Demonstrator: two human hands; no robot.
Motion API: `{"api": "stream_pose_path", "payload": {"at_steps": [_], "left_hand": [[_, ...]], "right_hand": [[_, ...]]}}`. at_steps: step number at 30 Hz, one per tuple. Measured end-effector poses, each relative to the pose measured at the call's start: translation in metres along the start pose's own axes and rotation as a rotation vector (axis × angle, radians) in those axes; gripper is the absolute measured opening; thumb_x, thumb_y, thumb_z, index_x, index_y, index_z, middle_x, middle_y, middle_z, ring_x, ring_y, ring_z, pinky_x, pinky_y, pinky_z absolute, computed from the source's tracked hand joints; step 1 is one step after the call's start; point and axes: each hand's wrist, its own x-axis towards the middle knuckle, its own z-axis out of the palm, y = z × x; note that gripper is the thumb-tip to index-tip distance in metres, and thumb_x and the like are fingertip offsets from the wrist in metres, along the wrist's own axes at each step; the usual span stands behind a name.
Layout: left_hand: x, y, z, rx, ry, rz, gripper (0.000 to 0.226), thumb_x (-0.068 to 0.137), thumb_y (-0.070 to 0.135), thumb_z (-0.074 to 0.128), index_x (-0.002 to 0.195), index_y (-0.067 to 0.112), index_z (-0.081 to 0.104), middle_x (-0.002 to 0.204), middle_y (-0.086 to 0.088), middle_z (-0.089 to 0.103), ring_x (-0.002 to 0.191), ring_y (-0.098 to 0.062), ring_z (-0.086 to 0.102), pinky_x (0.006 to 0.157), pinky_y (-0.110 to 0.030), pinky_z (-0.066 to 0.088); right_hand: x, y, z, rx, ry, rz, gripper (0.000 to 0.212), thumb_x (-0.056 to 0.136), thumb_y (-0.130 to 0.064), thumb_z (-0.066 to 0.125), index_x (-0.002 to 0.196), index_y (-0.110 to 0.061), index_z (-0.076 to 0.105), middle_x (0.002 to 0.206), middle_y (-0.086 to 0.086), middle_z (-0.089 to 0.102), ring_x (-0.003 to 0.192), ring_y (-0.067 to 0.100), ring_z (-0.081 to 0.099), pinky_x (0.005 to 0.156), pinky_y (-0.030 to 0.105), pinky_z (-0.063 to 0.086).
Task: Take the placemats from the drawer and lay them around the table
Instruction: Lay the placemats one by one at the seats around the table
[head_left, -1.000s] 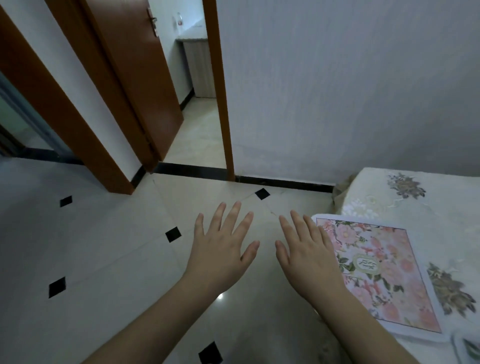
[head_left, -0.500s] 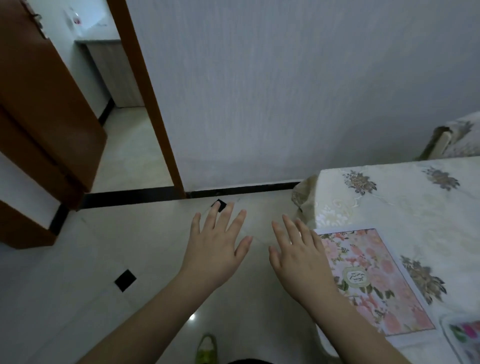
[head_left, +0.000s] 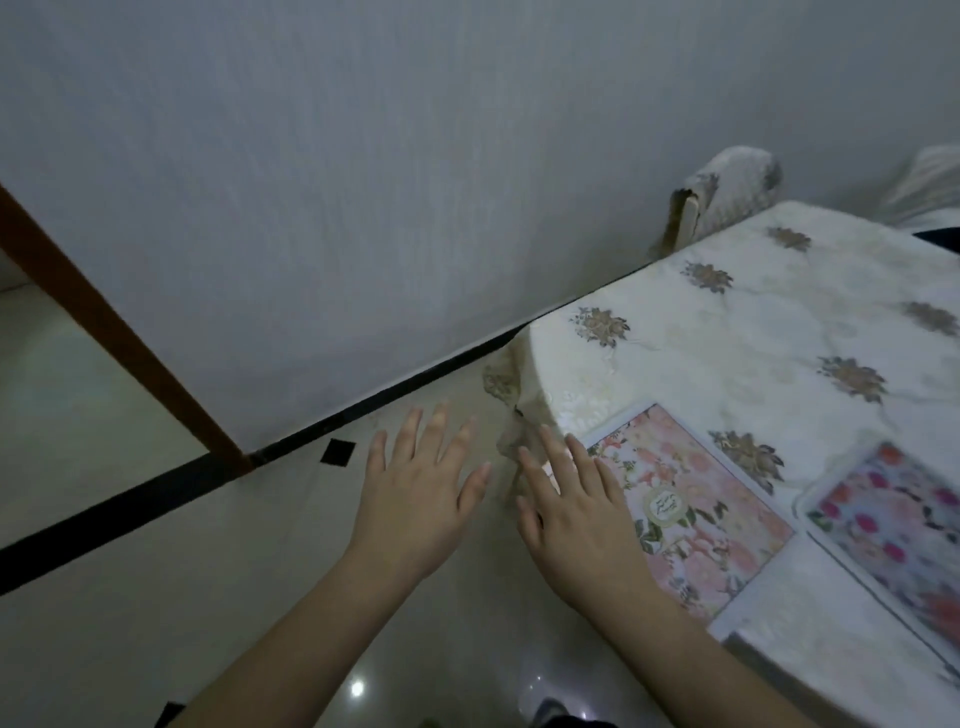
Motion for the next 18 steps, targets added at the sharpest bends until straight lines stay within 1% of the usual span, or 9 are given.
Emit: {"api": "stream_pose_path", "payload": {"at_steps": [3,5,6,9,12,16,18], "left_hand": [[0.027,0.020,0.006,-0.028,-0.022,0.107,0.061,0.101,0.055,0.020,0.136,0.021,0.058,0.144,-0.011,0.054,0.134,-0.035,0.050,0.101,-0.060,0.042],[0.045,0.038,0.008,-0.024,-0.037,0.186,0.068,0.102,0.056,0.011,0.135,0.020,0.058,0.141,-0.012,0.056,0.131,-0.036,0.052,0.098,-0.060,0.045],[0.054,0.049,0.009,-0.013,-0.049,0.225,0.068,0.102,0.056,0.011,0.135,0.020,0.059,0.140,-0.012,0.057,0.130,-0.036,0.053,0.097,-0.060,0.046],[0.078,0.087,0.016,0.027,-0.054,0.334,0.062,0.099,0.055,0.022,0.136,0.022,0.059,0.142,-0.010,0.057,0.130,-0.035,0.053,0.095,-0.059,0.048],[0.100,0.125,0.014,0.066,-0.059,0.437,0.059,0.097,0.055,0.029,0.135,0.023,0.061,0.142,-0.008,0.057,0.131,-0.033,0.054,0.096,-0.059,0.047],[0.126,0.164,0.022,0.134,-0.074,0.587,0.060,0.097,0.055,0.028,0.138,0.024,0.059,0.144,-0.009,0.055,0.133,-0.032,0.052,0.101,-0.059,0.045],[0.137,0.178,0.026,0.154,-0.077,0.627,0.060,0.098,0.056,0.026,0.138,0.025,0.059,0.145,-0.007,0.055,0.133,-0.031,0.052,0.102,-0.058,0.044]], "right_hand": [[-0.002,0.026,-0.001,-0.049,0.014,0.120,0.053,0.092,-0.041,0.036,0.133,-0.018,0.060,0.147,0.009,0.050,0.134,0.032,0.049,0.103,0.052,0.043],[-0.006,0.047,0.000,-0.076,0.034,0.191,0.054,0.093,-0.042,0.034,0.133,-0.017,0.060,0.146,0.010,0.051,0.132,0.032,0.050,0.103,0.051,0.043],[-0.008,0.059,0.000,-0.085,0.036,0.225,0.054,0.093,-0.042,0.034,0.134,-0.017,0.059,0.146,0.010,0.050,0.132,0.032,0.050,0.103,0.051,0.042],[-0.015,0.096,-0.001,-0.105,0.036,0.333,0.055,0.092,-0.042,0.034,0.135,-0.018,0.059,0.147,0.010,0.049,0.133,0.032,0.050,0.103,0.051,0.042],[-0.024,0.129,-0.006,-0.097,0.037,0.450,0.055,0.091,-0.042,0.035,0.135,-0.018,0.059,0.147,0.010,0.050,0.133,0.032,0.050,0.102,0.052,0.043],[-0.036,0.171,-0.011,-0.062,0.050,0.564,0.055,0.095,-0.042,0.032,0.137,-0.018,0.057,0.147,0.010,0.049,0.133,0.032,0.049,0.103,0.052,0.045],[-0.044,0.185,-0.011,-0.059,0.037,0.613,0.055,0.096,-0.043,0.031,0.136,-0.017,0.058,0.147,0.010,0.050,0.133,0.032,0.049,0.102,0.052,0.046]]}}
